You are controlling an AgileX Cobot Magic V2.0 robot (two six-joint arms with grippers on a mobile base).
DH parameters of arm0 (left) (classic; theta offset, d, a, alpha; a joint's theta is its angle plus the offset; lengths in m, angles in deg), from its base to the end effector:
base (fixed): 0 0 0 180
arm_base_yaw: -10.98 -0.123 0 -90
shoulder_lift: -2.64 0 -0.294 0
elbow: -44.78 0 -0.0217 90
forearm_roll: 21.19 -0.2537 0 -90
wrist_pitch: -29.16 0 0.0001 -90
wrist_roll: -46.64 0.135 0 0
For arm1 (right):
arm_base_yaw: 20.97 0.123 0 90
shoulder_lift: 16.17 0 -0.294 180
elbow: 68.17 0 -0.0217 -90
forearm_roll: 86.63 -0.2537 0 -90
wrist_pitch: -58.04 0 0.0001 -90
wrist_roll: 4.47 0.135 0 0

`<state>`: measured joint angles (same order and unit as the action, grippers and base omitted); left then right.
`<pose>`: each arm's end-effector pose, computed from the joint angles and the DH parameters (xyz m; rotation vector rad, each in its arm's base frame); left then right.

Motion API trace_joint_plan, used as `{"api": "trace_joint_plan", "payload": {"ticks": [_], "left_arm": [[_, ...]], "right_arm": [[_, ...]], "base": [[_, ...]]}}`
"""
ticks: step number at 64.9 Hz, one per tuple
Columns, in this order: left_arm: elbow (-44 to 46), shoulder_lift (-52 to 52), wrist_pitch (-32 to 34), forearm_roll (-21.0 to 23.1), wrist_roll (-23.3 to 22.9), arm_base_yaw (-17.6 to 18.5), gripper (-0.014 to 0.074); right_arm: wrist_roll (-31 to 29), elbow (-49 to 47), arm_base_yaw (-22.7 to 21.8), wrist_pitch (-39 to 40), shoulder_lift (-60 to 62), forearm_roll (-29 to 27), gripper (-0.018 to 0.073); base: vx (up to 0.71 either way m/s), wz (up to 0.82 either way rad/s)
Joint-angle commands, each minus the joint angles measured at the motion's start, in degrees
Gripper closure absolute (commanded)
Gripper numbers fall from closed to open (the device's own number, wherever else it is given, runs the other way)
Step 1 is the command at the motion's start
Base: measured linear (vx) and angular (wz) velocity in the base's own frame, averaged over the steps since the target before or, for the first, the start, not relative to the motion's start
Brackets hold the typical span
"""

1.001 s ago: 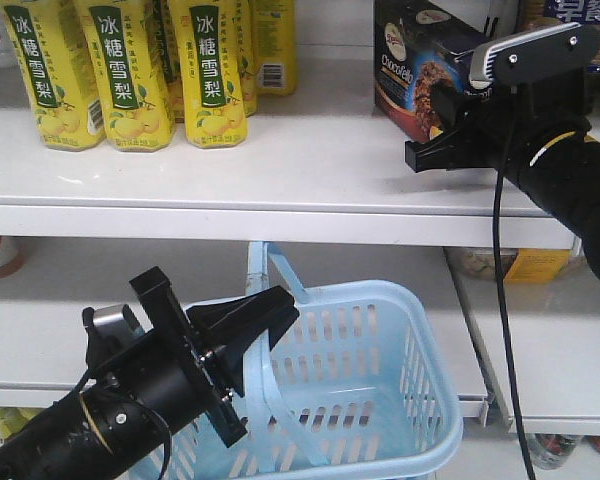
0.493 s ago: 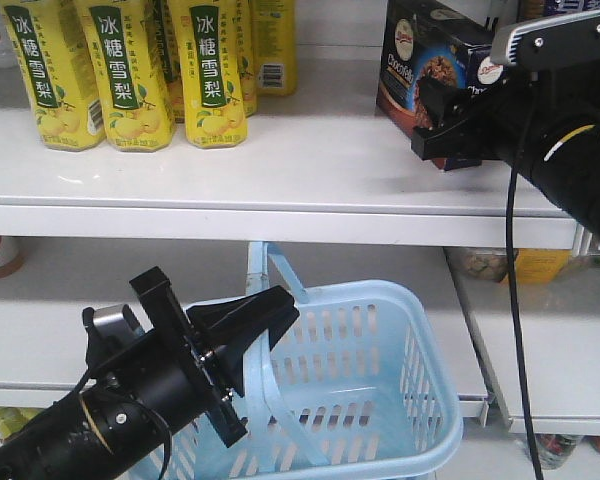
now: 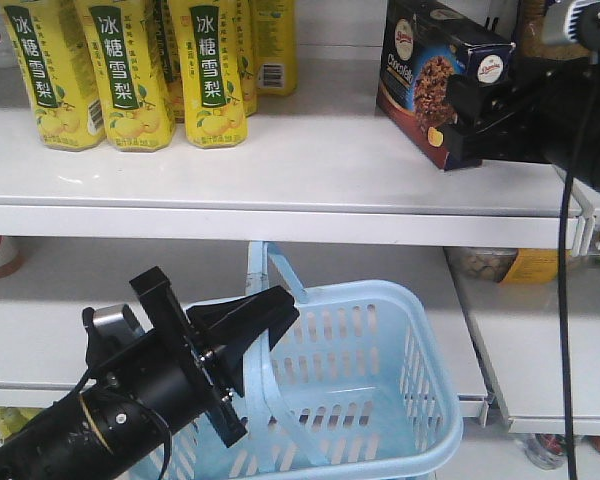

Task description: Left arm holds basket, right arm returns cookies

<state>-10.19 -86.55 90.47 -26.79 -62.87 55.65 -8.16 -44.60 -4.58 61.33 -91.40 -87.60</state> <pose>0.2020 -0.2159 0.2404 -0.8989 1.6697 -2.0962 0.3007 0.0883 0.3769 -0.2765 1.6470 0.1797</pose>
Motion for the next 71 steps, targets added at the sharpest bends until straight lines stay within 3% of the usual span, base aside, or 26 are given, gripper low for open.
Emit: {"api": "trace_joint_plan", "payload": {"ticks": [1, 26, 35, 55, 71], "left_arm": [[1.66, 1.99, 17.10, 1.08, 0.42, 0.36, 0.0599], [1.66, 1.99, 17.10, 1.08, 0.42, 0.36, 0.0599], [1.66, 1.99, 17.10, 1.08, 0.42, 0.36, 0.0599], [1.66, 1.99, 17.10, 1.08, 0.42, 0.36, 0.0599], [1.66, 1.99, 17.10, 1.08, 0.42, 0.36, 0.0599]], "right_arm": [[-0.07, -1.55, -0.27, 1.54, 4.38, -0.39, 0.0085], [-0.33, 7.46, -0.34, 0.65, 20.12, -2.28, 0.0106], [-0.33, 12.08, -0.34, 0.59, 26.38, -2.53, 0.0195], [-0.33, 19.33, -0.34, -4.32, 38.22, -2.47, 0.0568], [-0.33, 22.60, -0.34, -5.20, 44.10, -2.47, 0.0570]], "base": [[0.00, 0.00], [0.00, 0.00], [0.00, 0.00], [0.00, 0.00], [0.00, 0.00]]}}
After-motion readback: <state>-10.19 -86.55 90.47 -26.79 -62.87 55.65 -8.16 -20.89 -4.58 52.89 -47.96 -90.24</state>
